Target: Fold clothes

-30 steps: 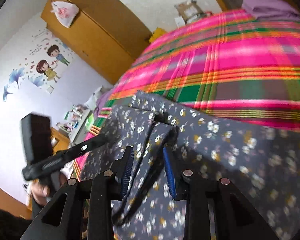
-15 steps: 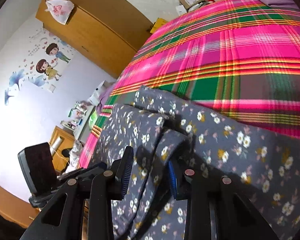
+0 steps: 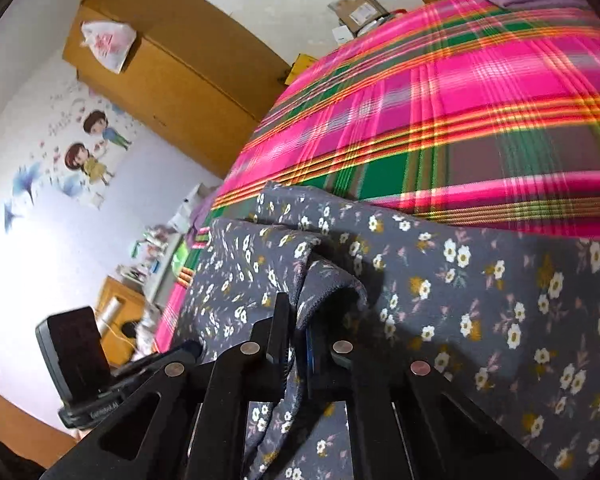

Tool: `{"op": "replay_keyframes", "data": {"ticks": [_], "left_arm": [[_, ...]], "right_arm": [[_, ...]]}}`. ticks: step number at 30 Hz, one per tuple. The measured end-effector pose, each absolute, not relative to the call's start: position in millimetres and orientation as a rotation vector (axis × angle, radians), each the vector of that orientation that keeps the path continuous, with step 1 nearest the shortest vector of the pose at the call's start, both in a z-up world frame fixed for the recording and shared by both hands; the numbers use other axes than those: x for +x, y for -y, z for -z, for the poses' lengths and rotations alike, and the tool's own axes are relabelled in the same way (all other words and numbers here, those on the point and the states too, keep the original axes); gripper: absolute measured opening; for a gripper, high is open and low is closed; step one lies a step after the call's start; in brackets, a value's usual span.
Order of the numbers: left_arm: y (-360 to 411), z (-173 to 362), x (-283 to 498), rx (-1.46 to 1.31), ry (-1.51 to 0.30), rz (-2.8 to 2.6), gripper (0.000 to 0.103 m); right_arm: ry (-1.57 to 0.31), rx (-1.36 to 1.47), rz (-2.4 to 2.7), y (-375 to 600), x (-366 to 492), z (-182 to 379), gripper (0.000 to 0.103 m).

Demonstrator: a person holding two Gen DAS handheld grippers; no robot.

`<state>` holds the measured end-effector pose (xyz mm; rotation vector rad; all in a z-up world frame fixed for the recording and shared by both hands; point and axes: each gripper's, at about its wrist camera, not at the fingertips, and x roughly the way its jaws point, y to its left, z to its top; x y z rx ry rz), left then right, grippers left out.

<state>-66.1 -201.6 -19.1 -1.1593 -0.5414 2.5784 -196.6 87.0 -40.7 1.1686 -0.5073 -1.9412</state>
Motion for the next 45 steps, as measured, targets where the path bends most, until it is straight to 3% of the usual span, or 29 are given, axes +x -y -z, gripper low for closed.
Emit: {"op": "replay_keyframes", "data": {"ticks": [7,17,25,36,45], "left_arm": [[212.1,5.6,-66.6,-1.109,0.538,-2.641,0.017],[237.7,20.3,-90.2,-1.226,0.558,-2.723,0.017],[242.9,-0.6,-123.1,-1.215,0.491,-2.720,0.017],[251.5,17.9,-187.8,-1.319,0.501,-2.685,0.018],[251.5,6.9,-153.0,-1.258,0.504,-2.692,0.019]], "right_arm": [[0.447,1.166,1.968,-85.2,-192.7,32.8,0.014],[0.435,1.055,2.050,-106.9,-180.3,11.2,0.014],[0.276,1.015,2.011,-59.5,-190.3,-3.5,0.014],[0.388,1.169,1.970,-54.9,-222.0,33.3,0.008],[0.245,1.077,1.967,-48.7,-194.7,12.1,0.014]]}}
